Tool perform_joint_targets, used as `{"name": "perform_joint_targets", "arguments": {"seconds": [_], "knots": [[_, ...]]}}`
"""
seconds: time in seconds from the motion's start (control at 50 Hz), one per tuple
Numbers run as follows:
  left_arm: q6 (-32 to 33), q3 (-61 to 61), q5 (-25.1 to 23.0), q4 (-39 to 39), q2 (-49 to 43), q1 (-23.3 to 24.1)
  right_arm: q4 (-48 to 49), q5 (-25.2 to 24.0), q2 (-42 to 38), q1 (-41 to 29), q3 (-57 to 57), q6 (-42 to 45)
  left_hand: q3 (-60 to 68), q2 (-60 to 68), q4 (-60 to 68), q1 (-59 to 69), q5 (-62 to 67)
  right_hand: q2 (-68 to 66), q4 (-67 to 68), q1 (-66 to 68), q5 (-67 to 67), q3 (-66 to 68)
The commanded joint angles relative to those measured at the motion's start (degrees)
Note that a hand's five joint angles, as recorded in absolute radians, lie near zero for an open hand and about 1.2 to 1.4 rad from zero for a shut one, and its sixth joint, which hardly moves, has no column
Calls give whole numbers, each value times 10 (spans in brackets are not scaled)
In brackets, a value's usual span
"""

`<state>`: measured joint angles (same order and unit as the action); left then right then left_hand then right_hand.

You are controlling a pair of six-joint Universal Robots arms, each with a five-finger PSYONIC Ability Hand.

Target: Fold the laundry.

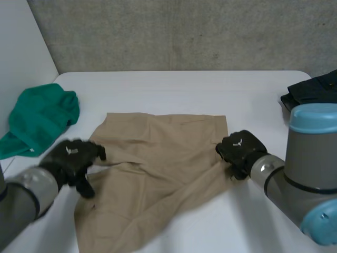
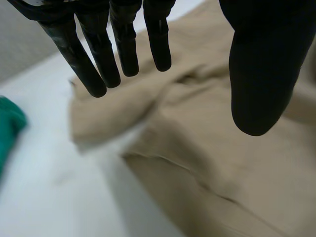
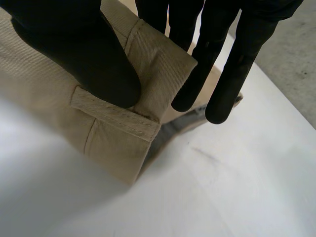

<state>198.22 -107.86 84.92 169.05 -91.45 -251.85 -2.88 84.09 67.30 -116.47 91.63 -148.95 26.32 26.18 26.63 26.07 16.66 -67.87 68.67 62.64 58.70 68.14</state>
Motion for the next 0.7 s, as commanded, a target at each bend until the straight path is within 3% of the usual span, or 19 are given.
{"name": "perform_joint_targets", "arguments": {"seconds": [0.02, 0.26, 0.34, 0.36, 0.42, 0.5, 0.6, 0.7], "knots": [[-70, -33, -4, -80, 13, 32, -10, 20, -45, -6, -70, -48, 48, 49, 44, 50, 44, -121, 113, 174, 113, 119], [-80, -46, 15, -100, -46, 63, -3, 42, -39, -5, -72, -62, 36, 37, 33, 38, 32, -121, 113, 174, 113, 119], [-68, -40, 42, -92, -59, 78, 1, 42, -32, -3, -59, -62, 250, 252, 247, 253, 247, -121, 113, 174, 113, 119], [-61, -39, 54, -82, -64, 84, -3, 37, -28, -1, -54, -63, 504, 506, 501, 507, 501, -121, 113, 174, 113, 119], [-46, -39, 68, -66, -65, 90, -12, 28, -17, -1, -38, -54, 537, 538, 534, 539, 533, -121, 113, 174, 113, 119], [-7, -50, 67, -71, -50, 101, -87, -18, 20, 6, 22, 58, 537, 538, 534, 539, 533, -121, 113, 174, 113, 119], [70, -64, 49, -150, -6, 106, -225, -66, 84, 65, 120, 295, 537, 538, 534, 539, 533, -121, 113, 174, 113, 119], [100, -33, 43, -136, 6, 80, -179, -64, 85, 49, 99, 253, 537, 538, 534, 539, 533, -121, 113, 174, 113, 119]]}}
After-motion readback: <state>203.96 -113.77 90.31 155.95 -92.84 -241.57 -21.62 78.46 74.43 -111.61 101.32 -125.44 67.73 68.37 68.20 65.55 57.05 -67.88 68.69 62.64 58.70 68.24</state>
